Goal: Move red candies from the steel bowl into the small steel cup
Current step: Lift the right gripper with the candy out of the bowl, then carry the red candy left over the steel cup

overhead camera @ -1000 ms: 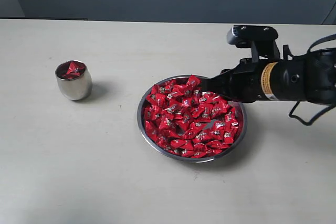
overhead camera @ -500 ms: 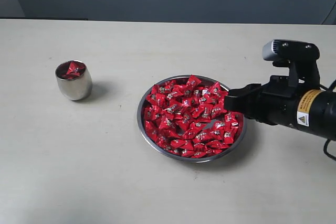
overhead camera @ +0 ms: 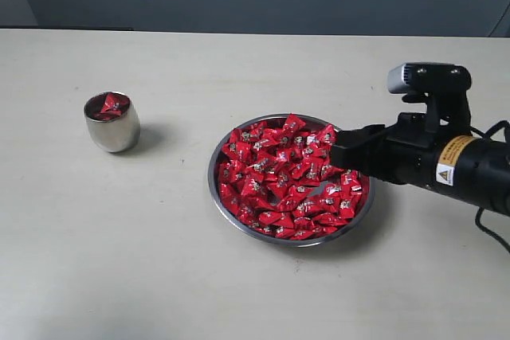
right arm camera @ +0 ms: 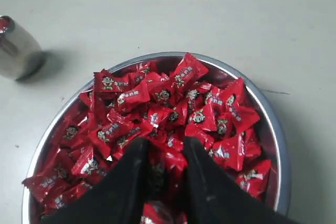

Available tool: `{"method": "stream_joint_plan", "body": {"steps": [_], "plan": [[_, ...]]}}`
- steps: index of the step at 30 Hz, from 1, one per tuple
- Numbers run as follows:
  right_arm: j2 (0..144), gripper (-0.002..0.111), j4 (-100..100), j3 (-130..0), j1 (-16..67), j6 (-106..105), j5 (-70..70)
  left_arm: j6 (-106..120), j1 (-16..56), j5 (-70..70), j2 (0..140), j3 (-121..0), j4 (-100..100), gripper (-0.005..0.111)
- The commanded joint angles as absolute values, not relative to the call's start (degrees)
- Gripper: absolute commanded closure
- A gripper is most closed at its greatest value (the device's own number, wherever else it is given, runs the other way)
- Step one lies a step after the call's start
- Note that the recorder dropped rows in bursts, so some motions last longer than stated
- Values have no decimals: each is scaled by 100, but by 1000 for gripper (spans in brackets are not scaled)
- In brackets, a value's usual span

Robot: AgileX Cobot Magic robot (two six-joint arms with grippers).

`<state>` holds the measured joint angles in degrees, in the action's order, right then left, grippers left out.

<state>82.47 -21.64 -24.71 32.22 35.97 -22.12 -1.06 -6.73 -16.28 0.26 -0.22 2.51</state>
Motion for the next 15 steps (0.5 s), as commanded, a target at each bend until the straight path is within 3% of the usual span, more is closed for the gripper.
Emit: {"method": "stream_joint_plan", "body": {"steps": [1, 7, 15], "plan": [[8749, 109, -2578, -3057, 3207, 3554, -2327, -113, -677, -1631, 0, 0, 257, 106], [9635, 109, -3280, -4166, 3207, 4032, -2338, -113, -677, -1631, 0, 0, 257, 106], [11016, 109, -6052, -5980, 3207, 6697, -2834, -113, -677, -1631, 0, 0, 257, 106]]}}
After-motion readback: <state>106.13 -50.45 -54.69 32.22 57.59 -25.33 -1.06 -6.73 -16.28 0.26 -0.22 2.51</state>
